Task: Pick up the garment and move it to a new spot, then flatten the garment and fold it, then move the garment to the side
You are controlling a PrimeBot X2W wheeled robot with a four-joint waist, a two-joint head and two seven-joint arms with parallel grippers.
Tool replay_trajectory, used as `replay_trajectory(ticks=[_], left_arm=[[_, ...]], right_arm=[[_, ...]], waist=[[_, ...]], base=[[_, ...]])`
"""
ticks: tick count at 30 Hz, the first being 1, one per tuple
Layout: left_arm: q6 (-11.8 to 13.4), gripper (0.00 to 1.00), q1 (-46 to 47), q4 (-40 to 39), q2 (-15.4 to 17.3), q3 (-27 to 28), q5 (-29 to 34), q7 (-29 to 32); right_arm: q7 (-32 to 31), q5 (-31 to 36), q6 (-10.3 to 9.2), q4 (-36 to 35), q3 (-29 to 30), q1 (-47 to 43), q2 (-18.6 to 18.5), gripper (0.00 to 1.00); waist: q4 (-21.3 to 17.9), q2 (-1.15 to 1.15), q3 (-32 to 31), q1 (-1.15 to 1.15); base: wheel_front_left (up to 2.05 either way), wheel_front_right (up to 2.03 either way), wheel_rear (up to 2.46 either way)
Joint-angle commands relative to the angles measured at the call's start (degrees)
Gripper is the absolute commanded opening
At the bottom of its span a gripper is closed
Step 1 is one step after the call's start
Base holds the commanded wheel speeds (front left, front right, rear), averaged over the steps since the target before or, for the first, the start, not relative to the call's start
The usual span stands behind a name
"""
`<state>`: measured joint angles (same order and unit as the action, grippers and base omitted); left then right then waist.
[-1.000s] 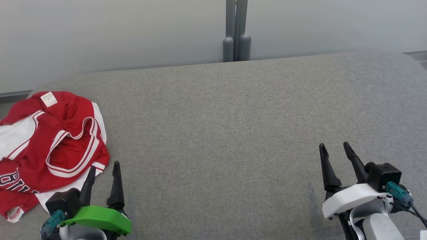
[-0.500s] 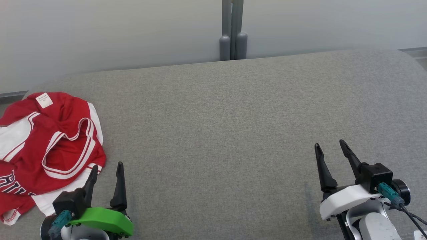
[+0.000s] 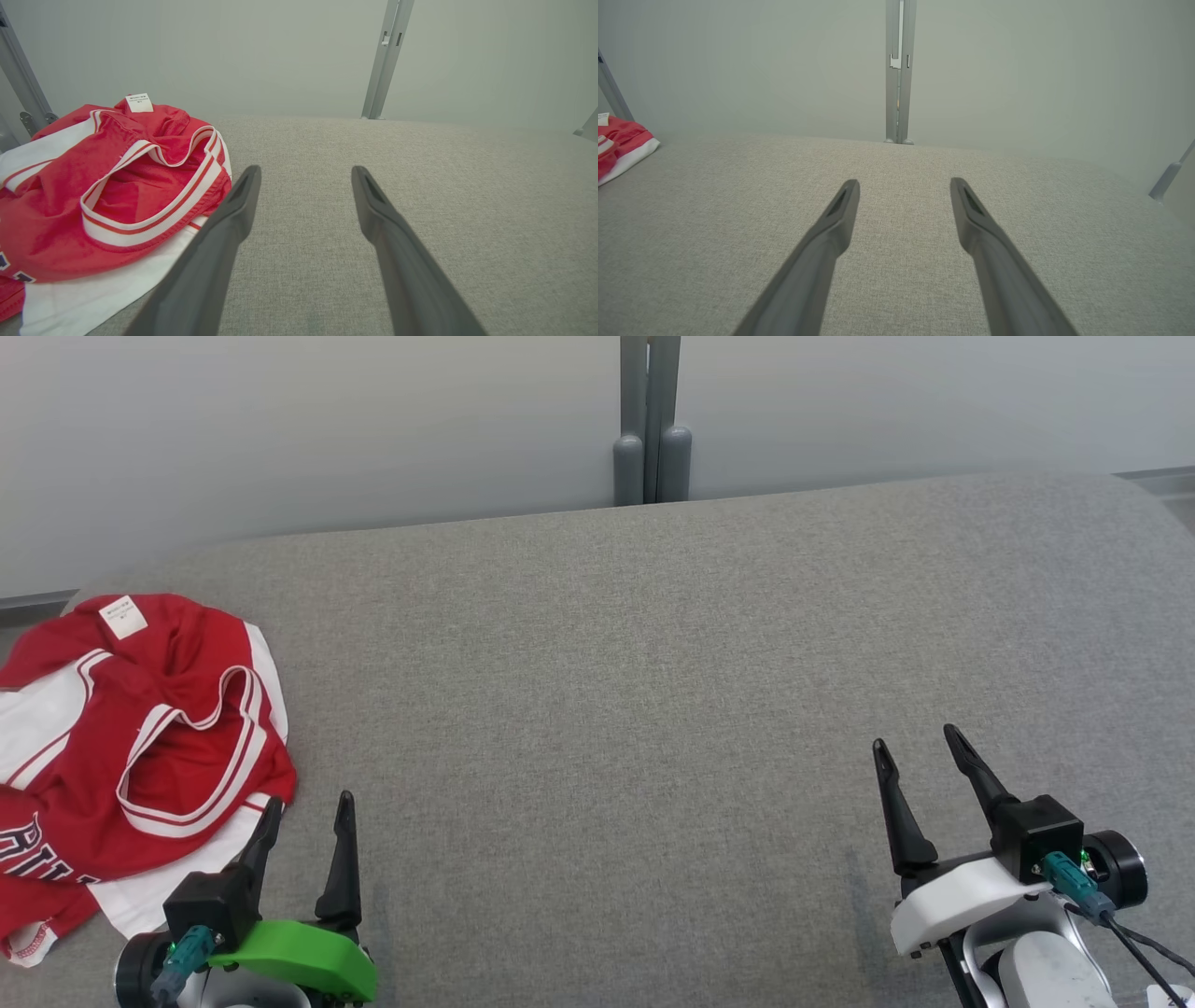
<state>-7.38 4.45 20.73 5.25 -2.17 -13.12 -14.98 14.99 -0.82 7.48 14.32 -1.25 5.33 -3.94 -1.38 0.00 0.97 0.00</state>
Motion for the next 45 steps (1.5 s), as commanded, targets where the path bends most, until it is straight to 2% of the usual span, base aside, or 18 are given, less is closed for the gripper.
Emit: replay_trajectory(ticks=[1, 17, 22, 26, 29, 30, 38, 41, 45], left_arm=[[-0.2, 1.00, 0.0, 0.1, 0.4, -0.1, 0.3, -0.3], [-0.2, 1.00, 0.2, 0.2, 0.4, -0.1, 0.5, -0.3], [-0.2, 1.00, 0.9, 0.2, 0.4, -0.7, 0.8, -0.3], [-0.2, 1.00, 1.5, 0.5, 0.1, -1.2, 0.8, -0.3], [-0.1, 1.00, 1.6, 0.8, 0.0, -1.1, 1.0, -0.3], [-0.1, 1.00, 1.6, 0.8, 0.0, -1.1, 1.0, -0.3], [-0.1, 1.00, 0.3, 1.2, 0.1, 0.1, 0.9, -0.3], [-0.1, 1.00, -0.3, 1.3, -0.2, 0.3, 0.8, -0.3], [-0.1, 1.00, -0.5, 1.3, -0.5, 0.7, 0.8, -0.3]], right_arm=[[0.3, 0.1, 0.02, -0.1, 0.0, 0.3, 0.0, 1.00], [0.3, -0.4, 0.02, 0.0, 0.1, 0.4, -0.1, 1.00], [0.3, 0.0, 0.02, -0.5, 0.3, 0.2, 0.0, 1.00], [0.3, -0.3, 0.02, -1.1, 0.4, -0.1, 0.1, 1.00], [0.3, -0.3, 0.02, -1.4, 0.2, -0.5, 0.2, 1.00], [0.3, -0.3, 0.02, -1.4, 0.2, -0.5, 0.2, 1.00], [0.2, -0.3, 0.02, -0.9, -1.5, 0.2, 0.0, 1.00], [0.2, -0.3, 0.02, -0.6, -2.7, 0.8, 0.2, 1.00], [0.2, -0.6, 0.02, 0.0, -3.8, 1.2, 0.2, 1.00]], waist=[[0.0, 0.00, 0.0, 0.00], [0.6, 0.00, 0.1, 0.00], [2.1, 0.00, 0.6, 0.00], [5.8, 0.00, 0.9, 0.00], [10.4, 0.00, 0.8, 0.00], [10.4, 0.00, 0.8, 0.00], [23.9, 0.00, 0.1, 0.00], [27.0, 0.00, -0.2, 0.00], [29.1, 0.00, -0.6, 0.00]], base=[[0.00, 0.00, 0.00], [0.00, 0.00, 0.00], [0.00, 0.00, 0.00], [0.00, 0.00, 0.00], [0.00, 0.00, 0.00], [0.00, 0.00, 0.00], [0.00, 0.00, 0.00], [0.00, 0.00, 0.00], [0.00, 0.00, 0.00]])
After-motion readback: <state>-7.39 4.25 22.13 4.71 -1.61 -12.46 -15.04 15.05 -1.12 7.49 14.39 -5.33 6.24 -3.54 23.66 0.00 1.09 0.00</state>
